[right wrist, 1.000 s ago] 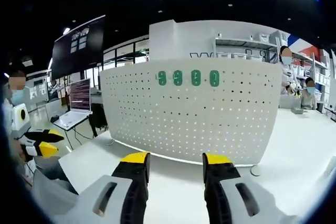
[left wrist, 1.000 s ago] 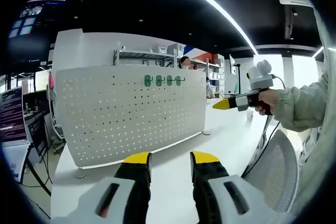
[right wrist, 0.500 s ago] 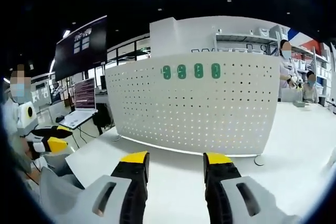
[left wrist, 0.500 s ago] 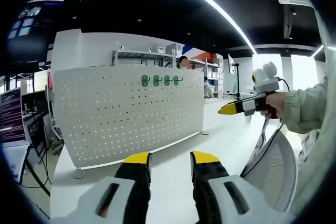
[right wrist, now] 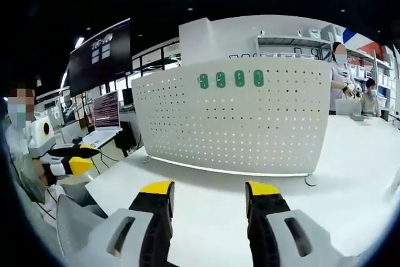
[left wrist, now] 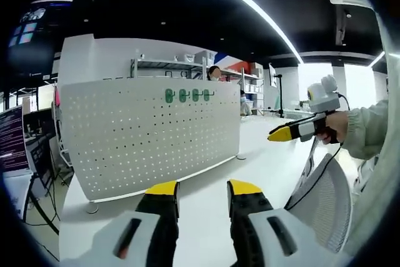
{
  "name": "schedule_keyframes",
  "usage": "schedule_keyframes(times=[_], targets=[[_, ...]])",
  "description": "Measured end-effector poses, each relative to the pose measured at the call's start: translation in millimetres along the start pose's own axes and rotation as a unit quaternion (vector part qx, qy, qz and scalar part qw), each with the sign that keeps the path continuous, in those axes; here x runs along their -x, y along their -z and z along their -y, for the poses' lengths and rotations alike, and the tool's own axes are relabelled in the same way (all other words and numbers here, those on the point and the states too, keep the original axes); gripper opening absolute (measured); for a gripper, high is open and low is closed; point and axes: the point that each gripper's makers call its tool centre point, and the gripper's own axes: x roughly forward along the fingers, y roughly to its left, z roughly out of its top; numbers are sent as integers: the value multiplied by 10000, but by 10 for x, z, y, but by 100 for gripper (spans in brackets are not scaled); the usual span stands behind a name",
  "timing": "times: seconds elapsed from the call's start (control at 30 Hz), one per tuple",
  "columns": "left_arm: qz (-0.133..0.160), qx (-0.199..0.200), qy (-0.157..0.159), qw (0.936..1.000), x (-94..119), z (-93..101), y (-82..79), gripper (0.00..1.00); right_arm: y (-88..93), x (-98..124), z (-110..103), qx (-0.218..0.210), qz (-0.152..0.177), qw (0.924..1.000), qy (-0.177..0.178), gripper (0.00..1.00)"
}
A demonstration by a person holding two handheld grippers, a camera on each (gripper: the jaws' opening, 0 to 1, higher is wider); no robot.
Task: Insert the hook assembly into the mounting plate slot until the hook locks in place.
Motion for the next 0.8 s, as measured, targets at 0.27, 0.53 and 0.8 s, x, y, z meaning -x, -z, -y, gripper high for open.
schedule_keyframes(times=[0.27, 0.53, 0.8], targets=[[-68, 24, 7, 10000, -25, -28, 29, 33, 114, 72, -107, -67, -133, 9998, -132, 48], [-49, 62, -21, 10000, 4, -48, 8, 34, 184, 150, -276, -98, -225, 9993, -295, 49], [9, 98, -18, 9999, 60, -48, -60, 34, 195, 240, -368, -153, -244, 9989, -372, 49]])
